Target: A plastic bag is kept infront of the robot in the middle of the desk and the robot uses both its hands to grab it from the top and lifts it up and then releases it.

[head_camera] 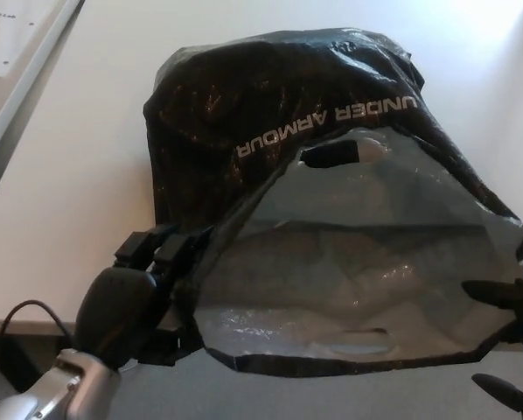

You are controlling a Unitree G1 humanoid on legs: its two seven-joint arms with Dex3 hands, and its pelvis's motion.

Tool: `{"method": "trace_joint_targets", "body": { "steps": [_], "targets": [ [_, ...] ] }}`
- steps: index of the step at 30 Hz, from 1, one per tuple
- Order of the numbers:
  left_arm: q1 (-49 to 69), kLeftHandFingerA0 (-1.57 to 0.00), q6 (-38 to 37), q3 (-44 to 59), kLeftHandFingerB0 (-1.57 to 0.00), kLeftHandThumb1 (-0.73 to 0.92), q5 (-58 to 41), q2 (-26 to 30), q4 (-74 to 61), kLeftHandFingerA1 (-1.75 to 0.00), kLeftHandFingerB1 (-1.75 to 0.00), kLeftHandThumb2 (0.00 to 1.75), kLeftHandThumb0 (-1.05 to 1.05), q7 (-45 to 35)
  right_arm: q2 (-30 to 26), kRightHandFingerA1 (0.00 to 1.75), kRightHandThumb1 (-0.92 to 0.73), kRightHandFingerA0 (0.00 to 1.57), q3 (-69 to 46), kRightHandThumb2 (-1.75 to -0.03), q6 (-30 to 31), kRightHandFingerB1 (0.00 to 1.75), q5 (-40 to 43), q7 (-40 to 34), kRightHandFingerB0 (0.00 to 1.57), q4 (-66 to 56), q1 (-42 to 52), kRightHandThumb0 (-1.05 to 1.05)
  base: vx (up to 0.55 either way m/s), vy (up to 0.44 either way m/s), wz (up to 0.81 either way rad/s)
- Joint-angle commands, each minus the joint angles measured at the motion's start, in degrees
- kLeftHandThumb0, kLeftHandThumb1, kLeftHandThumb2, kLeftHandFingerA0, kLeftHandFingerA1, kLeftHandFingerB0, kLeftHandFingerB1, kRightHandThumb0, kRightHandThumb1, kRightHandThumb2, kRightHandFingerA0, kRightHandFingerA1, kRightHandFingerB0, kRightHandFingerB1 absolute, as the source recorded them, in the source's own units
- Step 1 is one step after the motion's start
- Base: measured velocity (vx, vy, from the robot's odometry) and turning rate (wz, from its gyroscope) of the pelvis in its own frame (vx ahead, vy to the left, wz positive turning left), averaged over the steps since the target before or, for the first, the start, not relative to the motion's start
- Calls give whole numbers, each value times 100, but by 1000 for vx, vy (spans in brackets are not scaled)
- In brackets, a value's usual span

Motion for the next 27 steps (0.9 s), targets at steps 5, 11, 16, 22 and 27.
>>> {"method": "trace_joint_targets", "body": {
  "steps": [5, 11, 16, 22, 27],
  "targets": [
    [255, -6, -84, 21, -5, 39, -1, -220, -286, -57, -53, 103, -42, -12, 59, 47, -40, 50, -47, -75, 40, 42, 31, -27, 36, 20, 104, -70, 0, 0, 0],
    [220, -6, -59, 94, -5, 40, -25, -277, -231, -57, -53, 103, -42, 37, 3, 50, -38, 64, -329, -73, 144, 47, 450, 163, 57, 120, 16, -69, 0, 0, 0],
    [201, 0, -14, 131, -20, 65, -34, -269, -234, -56, -60, 105, -91, -28, -255, 52, -41, 78, -804, -59, -368, 42, 518, 178, 64, 454, -282, -67, 0, 0, 0],
    [191, -10, 6, 161, -16, 78, -37, -268, -169, -62, -54, 67, -92, -41, -846, 70, -38, 87, -1691, -78, -605, 51, 1006, 435, 63, 616, -718, -66, 0, 0, 0],
    [226, 0, -65, 193, -19, 63, -79, -280, -72, -56, -60, 106, -87, -54, -1475, 55, -40, 76, -2639, -72, -999, 51, 1718, 1002, 65, 771, -831, -57, 0, 0, 0]
  ]
}}
